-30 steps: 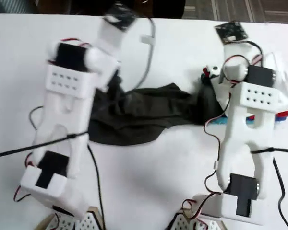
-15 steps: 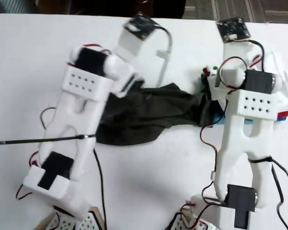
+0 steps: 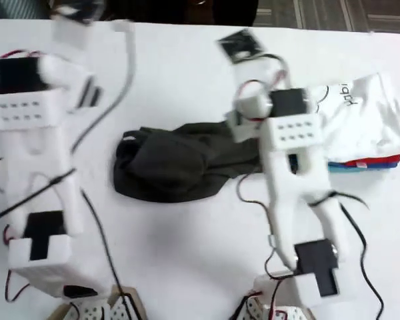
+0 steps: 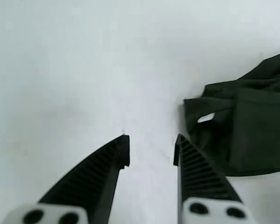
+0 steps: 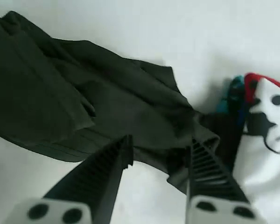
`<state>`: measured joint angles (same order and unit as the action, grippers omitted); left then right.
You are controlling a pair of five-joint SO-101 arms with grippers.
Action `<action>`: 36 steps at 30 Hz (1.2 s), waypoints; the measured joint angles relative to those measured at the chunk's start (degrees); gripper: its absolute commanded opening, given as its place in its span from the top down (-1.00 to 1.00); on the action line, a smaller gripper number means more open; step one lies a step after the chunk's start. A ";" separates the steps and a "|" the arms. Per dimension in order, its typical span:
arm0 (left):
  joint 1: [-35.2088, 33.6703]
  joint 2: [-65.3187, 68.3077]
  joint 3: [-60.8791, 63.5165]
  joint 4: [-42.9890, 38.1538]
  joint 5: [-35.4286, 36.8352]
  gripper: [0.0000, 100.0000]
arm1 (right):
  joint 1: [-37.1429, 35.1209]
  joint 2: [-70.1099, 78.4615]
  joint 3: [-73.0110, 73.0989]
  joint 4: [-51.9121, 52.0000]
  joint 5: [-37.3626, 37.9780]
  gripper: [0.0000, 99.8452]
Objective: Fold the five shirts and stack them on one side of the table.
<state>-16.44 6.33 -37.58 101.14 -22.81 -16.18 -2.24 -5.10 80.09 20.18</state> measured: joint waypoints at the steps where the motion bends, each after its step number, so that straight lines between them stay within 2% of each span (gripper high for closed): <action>1: -2.37 0.00 1.32 0.00 -0.26 0.65 | -1.67 1.58 -1.05 -0.62 -0.18 0.63; 6: -12.22 0.00 6.42 0.00 -1.05 0.65 | -9.05 12.04 -10.81 -1.76 -5.19 0.62; 15: -21.01 0.00 8.97 0.00 -2.20 0.65 | -18.81 37.19 -35.08 2.11 -9.85 0.62; 21: -23.21 0.00 8.97 -0.53 -2.20 0.65 | -22.33 47.03 -47.30 9.93 -9.85 0.62; 29: -23.65 0.00 8.97 -0.70 -2.20 0.65 | -22.24 55.65 -54.15 12.04 -9.85 0.63; 31: -23.65 0.00 8.97 -0.70 -2.20 0.65 | -22.33 56.53 -54.24 12.57 -9.85 0.74; 33: -23.65 0.00 8.97 -0.70 -2.20 0.65 | -22.24 56.79 -54.24 13.01 -9.85 0.96; 36: -23.65 0.00 8.97 -0.70 -2.20 0.65 | -21.89 56.79 -54.95 13.01 -10.02 0.96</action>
<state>-40.09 6.33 -28.62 100.44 -25.01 -38.07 54.55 -60.04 93.10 10.15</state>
